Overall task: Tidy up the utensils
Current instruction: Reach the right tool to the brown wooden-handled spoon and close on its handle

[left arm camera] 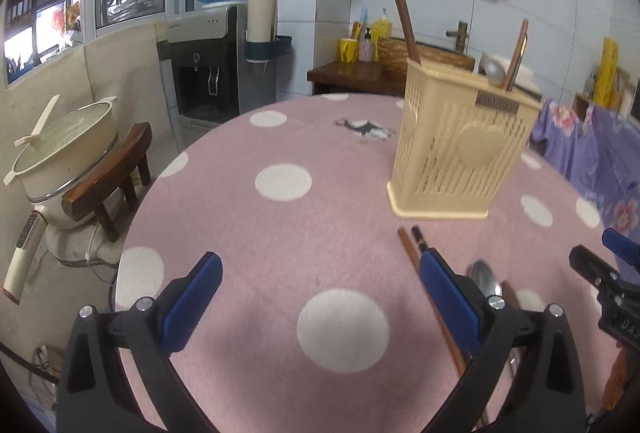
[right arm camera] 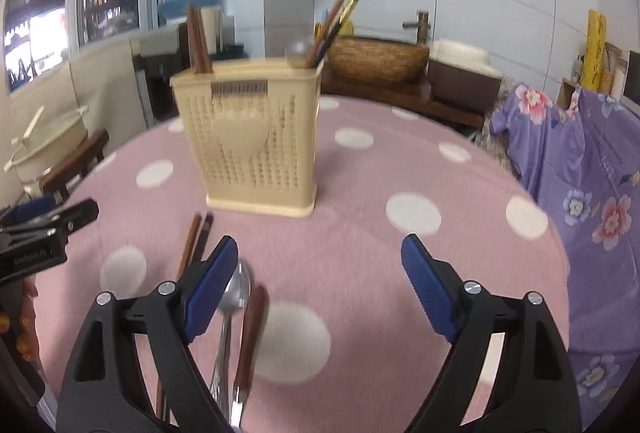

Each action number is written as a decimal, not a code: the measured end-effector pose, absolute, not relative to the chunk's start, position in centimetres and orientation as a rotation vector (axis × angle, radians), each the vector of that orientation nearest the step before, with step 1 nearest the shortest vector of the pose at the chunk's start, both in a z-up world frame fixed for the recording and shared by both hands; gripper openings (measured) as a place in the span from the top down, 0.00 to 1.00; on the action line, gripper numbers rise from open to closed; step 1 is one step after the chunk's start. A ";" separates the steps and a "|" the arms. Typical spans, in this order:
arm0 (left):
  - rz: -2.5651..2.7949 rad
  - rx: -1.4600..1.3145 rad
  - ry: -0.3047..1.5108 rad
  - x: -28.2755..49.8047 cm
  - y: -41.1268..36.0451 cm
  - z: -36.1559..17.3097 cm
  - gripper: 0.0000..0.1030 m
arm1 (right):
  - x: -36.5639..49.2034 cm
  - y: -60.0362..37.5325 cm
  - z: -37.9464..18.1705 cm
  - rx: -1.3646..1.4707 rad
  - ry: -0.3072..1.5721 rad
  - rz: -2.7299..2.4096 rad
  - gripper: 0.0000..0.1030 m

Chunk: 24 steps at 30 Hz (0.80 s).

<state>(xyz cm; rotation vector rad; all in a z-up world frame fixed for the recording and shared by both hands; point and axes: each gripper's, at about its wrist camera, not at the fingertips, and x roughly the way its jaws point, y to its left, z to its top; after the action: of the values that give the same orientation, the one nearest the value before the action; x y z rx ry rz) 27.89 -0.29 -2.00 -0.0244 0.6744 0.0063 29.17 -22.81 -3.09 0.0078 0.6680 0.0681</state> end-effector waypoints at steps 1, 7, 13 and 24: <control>0.001 -0.016 0.692 27.8 -0.4 -2.4 0.05 | 29.1 -22.6 -3.8 0.012 0.704 0.089 0.20; -0.033 0.001 0.729 27.1 -0.9 -3.2 0.05 | 29.4 -20.8 -6.5 -0.018 0.808 0.130 0.51; -0.048 -0.017 0.762 26.9 -1.2 -3.8 0.05 | 30.2 -19.2 -7.9 -0.047 0.870 0.148 0.62; -0.072 0.004 0.795 27.1 -2.6 -4.8 0.07 | 31.0 -18.8 -8.5 -0.042 0.890 0.151 0.74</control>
<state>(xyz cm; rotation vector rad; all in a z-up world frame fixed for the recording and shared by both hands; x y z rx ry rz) 27.09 -2.64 -4.80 0.0035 0.7953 -0.0719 31.02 -18.84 -8.55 -0.0415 0.8901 0.1513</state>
